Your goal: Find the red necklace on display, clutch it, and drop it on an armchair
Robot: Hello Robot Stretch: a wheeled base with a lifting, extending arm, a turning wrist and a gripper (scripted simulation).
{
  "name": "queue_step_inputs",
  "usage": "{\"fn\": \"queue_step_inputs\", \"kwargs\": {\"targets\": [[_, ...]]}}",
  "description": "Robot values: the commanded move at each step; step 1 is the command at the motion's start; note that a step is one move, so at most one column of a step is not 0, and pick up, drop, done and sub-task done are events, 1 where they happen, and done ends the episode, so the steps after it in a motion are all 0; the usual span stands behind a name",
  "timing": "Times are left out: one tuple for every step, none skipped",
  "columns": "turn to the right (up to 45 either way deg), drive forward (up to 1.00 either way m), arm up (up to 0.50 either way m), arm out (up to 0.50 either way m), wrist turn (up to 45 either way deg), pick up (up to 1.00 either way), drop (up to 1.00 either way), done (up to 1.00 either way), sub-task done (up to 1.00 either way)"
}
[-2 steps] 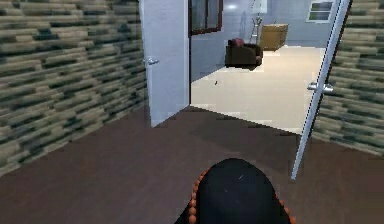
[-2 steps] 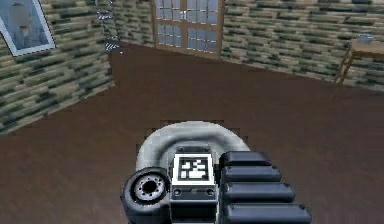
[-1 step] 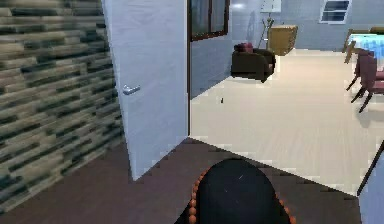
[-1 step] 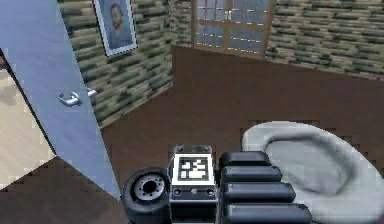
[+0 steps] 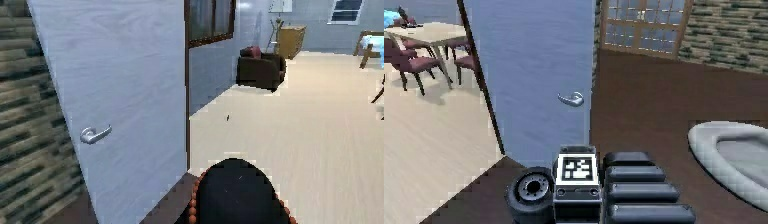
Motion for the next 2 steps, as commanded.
{"fn": "queue_step_inputs", "kwargs": {"targets": [[30.0,0.00,0.00,0.00,0.0,0.00,0.00,0.00,0.00],[3.0,0.00,0.00,0.00,0.0,0.00,0.00,0.00,0.00]]}}
